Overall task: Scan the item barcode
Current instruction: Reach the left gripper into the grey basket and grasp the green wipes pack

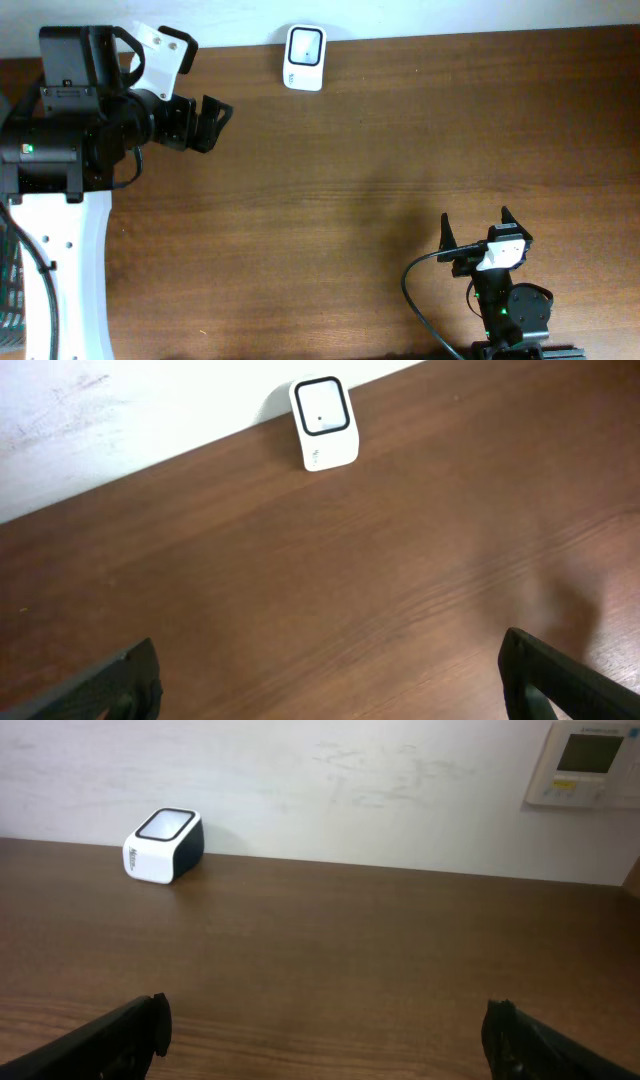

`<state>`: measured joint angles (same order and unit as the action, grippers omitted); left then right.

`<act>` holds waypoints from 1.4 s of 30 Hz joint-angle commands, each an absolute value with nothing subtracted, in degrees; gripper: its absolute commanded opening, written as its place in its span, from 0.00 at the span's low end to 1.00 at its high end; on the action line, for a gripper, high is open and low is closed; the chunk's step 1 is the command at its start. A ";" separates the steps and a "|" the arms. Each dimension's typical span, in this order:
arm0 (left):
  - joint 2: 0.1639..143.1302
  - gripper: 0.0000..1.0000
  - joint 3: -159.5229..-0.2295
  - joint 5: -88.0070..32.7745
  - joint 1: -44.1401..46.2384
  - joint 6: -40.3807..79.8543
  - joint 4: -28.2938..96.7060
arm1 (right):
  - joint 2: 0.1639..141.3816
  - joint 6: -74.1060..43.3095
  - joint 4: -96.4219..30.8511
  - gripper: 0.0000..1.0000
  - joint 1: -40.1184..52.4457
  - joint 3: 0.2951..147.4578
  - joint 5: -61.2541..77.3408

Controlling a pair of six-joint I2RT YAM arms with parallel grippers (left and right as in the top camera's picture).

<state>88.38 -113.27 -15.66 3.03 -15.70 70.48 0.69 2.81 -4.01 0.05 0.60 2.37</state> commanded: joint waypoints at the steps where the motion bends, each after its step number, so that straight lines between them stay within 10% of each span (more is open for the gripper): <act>1: 88.71 0.99 -114.69 -5.96 2.74 -10.02 68.27 | 0.36 2.76 -4.29 0.98 0.36 0.32 2.09; 15: 91.18 0.99 -116.20 1.34 -9.43 -2.81 61.78 | 0.36 2.76 -4.29 0.98 0.36 0.32 2.09; 26: 93.71 0.99 -116.29 4.32 -46.85 11.33 67.13 | 0.36 2.76 -4.29 0.98 0.36 0.32 2.09; 42: 102.24 0.99 -101.30 6.46 -52.45 0.73 53.23 | 0.36 2.76 -4.29 0.98 0.36 0.32 2.09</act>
